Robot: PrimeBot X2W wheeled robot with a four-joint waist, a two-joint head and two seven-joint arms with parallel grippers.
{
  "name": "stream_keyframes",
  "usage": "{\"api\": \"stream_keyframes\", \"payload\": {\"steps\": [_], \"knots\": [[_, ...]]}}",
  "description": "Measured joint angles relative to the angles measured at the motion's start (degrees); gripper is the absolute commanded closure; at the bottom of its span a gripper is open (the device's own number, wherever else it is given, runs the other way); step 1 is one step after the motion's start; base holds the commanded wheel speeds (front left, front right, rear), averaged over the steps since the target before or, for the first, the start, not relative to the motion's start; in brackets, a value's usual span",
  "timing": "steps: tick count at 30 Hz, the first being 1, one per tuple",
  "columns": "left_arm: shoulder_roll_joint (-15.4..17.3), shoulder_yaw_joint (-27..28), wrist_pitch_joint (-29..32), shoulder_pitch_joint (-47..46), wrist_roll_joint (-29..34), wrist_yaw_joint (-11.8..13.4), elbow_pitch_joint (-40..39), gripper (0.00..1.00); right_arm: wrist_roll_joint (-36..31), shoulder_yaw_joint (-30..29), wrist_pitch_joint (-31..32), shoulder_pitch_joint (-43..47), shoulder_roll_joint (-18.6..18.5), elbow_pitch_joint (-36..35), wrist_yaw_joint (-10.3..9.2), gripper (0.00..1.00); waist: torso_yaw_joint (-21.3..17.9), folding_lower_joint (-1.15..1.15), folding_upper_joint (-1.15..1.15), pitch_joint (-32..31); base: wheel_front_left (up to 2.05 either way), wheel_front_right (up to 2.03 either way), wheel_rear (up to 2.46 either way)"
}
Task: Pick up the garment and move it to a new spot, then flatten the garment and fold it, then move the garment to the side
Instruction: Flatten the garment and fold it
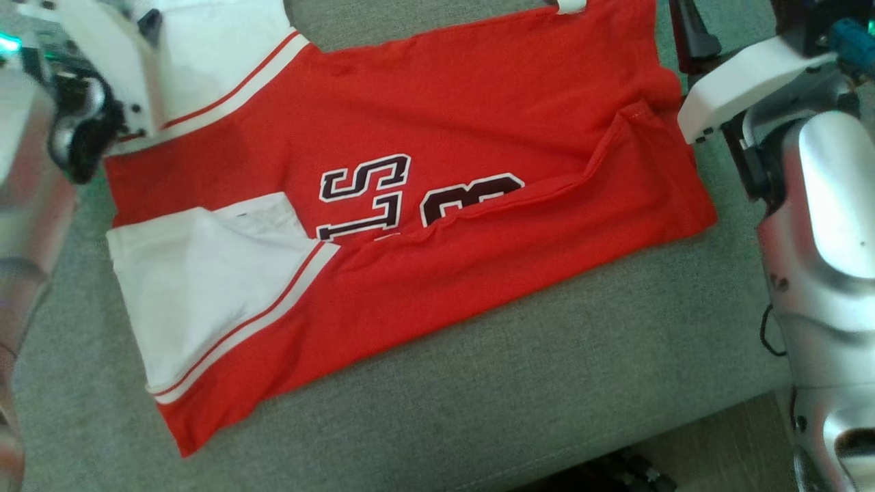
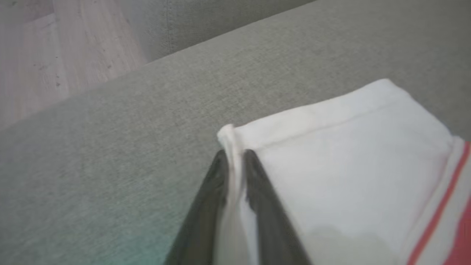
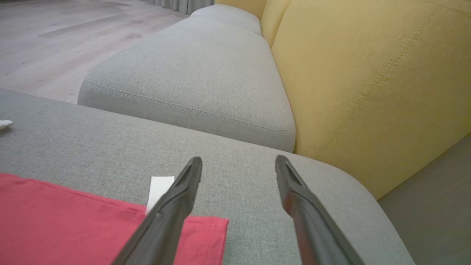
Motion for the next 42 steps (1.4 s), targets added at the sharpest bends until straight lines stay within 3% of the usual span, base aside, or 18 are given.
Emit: {"api": "stream_keyframes", "payload": {"steps": [5,11,21,31,42], "knots": [[-0.24,-1.25,-3.58,0.75,-1.05,-0.04,0.1,1.0,0.0,0.04,0.08,-0.26,-0.54,0.59,0.0,0.0,0.94,0.0,0.0,-1.06,0.0,0.0,0.0],[-2.15,-1.21,-13.73,2.19,-1.58,-0.04,0.24,1.0,0.38,0.53,0.76,-0.27,-3.36,2.55,0.0,0.0,3.48,0.0,0.0,-3.1,0.0,0.0,0.0],[-3.69,-4.03,-22.56,3.98,-0.24,-0.04,-7.93,1.0,3.85,4.54,2.87,-0.42,-9.96,11.5,0.0,0.0,10.42,0.0,0.0,-6.76,0.0,0.0,0.0],[-2.71,-6.12,-22.64,8.71,0.59,1.59,-19.48,1.0,7.12,6.9,4.34,-2.08,-13.86,21.16,0.0,0.0,15.7,0.0,0.0,-7.81,0.0,0.0,0.0],[-0.37,-6.71,-19.89,9.7,0.59,4.61,-29.0,1.0,10.25,7.66,8.02,-4.71,-14.08,29.91,0.0,0.0,17.59,0.0,0.0,-5.9,0.0,0.0,0.0]]}}
